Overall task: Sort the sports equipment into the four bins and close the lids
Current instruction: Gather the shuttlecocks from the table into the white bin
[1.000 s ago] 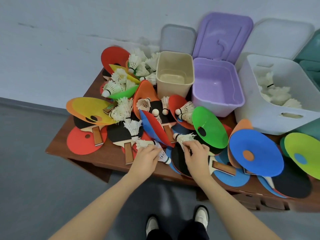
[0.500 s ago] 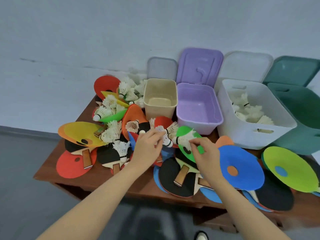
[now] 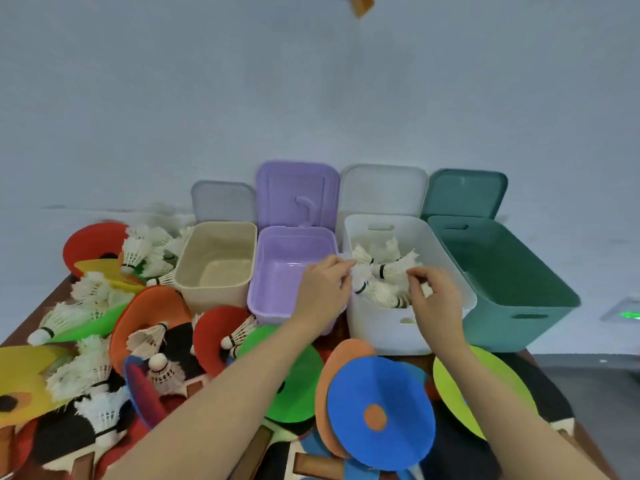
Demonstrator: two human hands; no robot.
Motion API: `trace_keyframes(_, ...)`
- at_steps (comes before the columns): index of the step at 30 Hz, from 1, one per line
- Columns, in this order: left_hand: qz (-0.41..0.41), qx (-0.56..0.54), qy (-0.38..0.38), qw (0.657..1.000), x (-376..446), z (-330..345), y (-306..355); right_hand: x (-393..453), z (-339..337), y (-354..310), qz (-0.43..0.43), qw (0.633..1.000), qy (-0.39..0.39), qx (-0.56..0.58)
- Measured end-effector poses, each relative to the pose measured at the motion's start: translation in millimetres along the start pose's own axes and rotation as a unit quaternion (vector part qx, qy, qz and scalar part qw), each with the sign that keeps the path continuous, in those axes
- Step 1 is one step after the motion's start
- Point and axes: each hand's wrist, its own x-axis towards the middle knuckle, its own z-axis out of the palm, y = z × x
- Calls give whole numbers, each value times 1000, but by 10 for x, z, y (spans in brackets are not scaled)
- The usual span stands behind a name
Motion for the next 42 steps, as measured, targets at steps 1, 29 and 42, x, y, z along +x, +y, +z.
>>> trace_keyframes(1,1,3,-4,1000,109,124,47,108,-49,116,12,1000,3,-6)
trace_keyframes(29,-131,280,-161,937,-446,-758,-504,-187,827,-148,-74,967,-242,35)
trace_keyframes(42,-238,276,-128,922,-1831,-2151,-1374,-1182,1924,-1451,-115,924,-360,52)
